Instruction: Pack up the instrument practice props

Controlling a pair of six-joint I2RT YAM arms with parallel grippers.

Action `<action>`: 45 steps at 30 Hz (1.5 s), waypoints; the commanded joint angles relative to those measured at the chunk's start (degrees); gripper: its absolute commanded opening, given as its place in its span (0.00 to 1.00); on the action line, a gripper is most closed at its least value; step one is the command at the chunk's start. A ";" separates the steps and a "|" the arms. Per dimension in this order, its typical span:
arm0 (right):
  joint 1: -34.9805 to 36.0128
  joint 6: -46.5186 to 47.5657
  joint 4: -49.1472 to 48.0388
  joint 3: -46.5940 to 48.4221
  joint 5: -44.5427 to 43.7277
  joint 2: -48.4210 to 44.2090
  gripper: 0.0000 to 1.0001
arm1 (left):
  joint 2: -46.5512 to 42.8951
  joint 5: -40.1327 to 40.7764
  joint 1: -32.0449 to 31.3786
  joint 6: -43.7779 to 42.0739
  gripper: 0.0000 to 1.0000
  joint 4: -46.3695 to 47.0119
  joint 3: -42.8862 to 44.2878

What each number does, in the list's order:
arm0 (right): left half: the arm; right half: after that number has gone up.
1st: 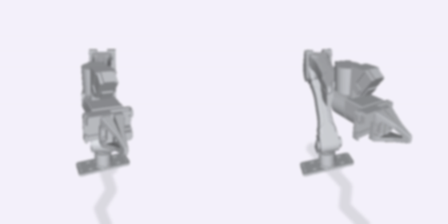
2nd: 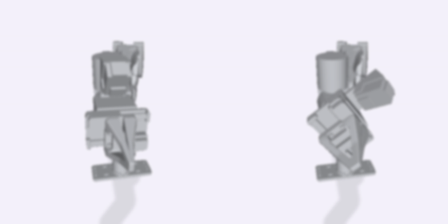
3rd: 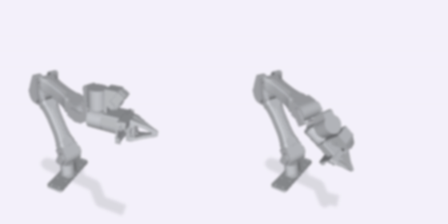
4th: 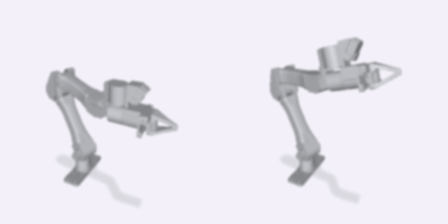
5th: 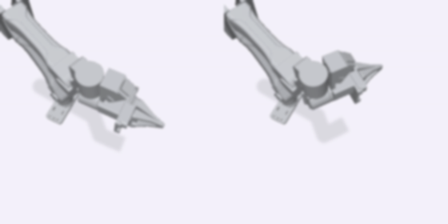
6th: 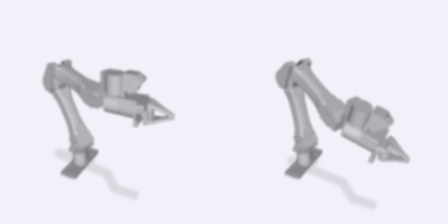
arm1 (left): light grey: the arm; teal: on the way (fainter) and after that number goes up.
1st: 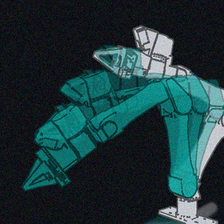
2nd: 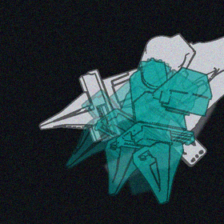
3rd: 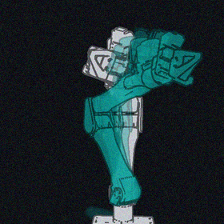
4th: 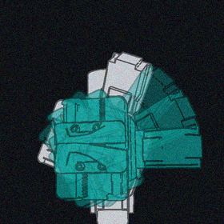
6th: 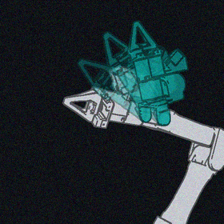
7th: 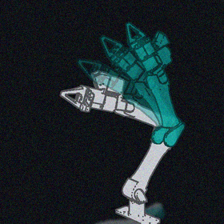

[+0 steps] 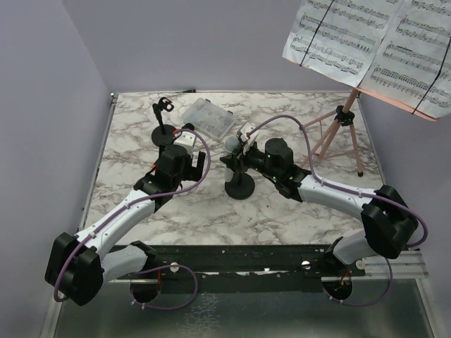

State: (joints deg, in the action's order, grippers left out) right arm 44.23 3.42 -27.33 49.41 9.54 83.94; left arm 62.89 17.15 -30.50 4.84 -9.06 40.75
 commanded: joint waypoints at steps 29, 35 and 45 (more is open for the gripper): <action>0.61 -9.08 13.29 3.17 -0.42 -10.46 0.72 | -14.00 -26.06 -0.17 -9.48 0.99 12.76 -9.75; 0.60 -11.19 10.86 3.89 -0.34 -8.05 0.72 | -14.59 -32.73 -0.17 -12.02 0.99 16.49 -11.75; 0.60 -10.85 3.31 3.28 1.36 -3.70 0.64 | -9.76 -39.81 -0.17 -12.92 0.99 20.89 -11.33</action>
State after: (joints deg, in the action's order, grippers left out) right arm 44.53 -7.11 -19.18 51.59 10.59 78.83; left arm 50.74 -16.51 -30.50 -6.83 8.82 28.64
